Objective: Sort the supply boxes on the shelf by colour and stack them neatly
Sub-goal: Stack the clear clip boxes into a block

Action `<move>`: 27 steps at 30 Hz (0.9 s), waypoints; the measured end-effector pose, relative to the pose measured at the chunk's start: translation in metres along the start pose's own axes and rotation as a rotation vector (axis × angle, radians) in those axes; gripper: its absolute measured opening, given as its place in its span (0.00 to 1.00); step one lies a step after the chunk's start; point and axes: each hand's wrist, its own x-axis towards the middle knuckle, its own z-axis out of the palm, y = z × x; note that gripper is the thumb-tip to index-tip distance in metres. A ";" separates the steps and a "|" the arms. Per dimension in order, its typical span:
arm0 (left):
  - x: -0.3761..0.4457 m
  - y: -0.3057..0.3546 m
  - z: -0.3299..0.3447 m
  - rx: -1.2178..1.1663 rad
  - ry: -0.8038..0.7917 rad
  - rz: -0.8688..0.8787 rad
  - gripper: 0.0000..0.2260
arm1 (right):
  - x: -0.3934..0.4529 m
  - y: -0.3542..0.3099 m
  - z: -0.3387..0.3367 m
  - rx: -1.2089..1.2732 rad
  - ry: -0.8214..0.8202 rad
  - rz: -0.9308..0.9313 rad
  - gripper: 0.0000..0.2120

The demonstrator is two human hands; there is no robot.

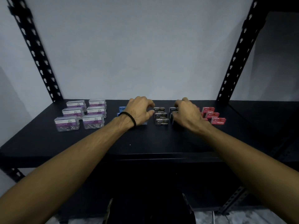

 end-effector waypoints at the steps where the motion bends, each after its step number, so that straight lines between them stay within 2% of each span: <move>1: -0.005 -0.008 -0.009 0.000 0.003 -0.011 0.13 | 0.003 -0.009 -0.001 0.015 0.009 -0.018 0.15; 8: -0.051 -0.084 -0.065 0.040 0.031 -0.155 0.11 | 0.017 -0.091 0.009 0.151 0.017 -0.216 0.14; 14: -0.092 -0.150 -0.100 0.022 0.057 -0.301 0.10 | 0.025 -0.165 0.030 0.243 -0.055 -0.372 0.13; 21: -0.128 -0.199 -0.097 -0.053 -0.005 -0.447 0.15 | 0.022 -0.228 0.061 0.263 -0.162 -0.466 0.21; 27: -0.136 -0.219 -0.081 -0.077 -0.049 -0.462 0.19 | 0.020 -0.246 0.079 0.200 -0.195 -0.480 0.23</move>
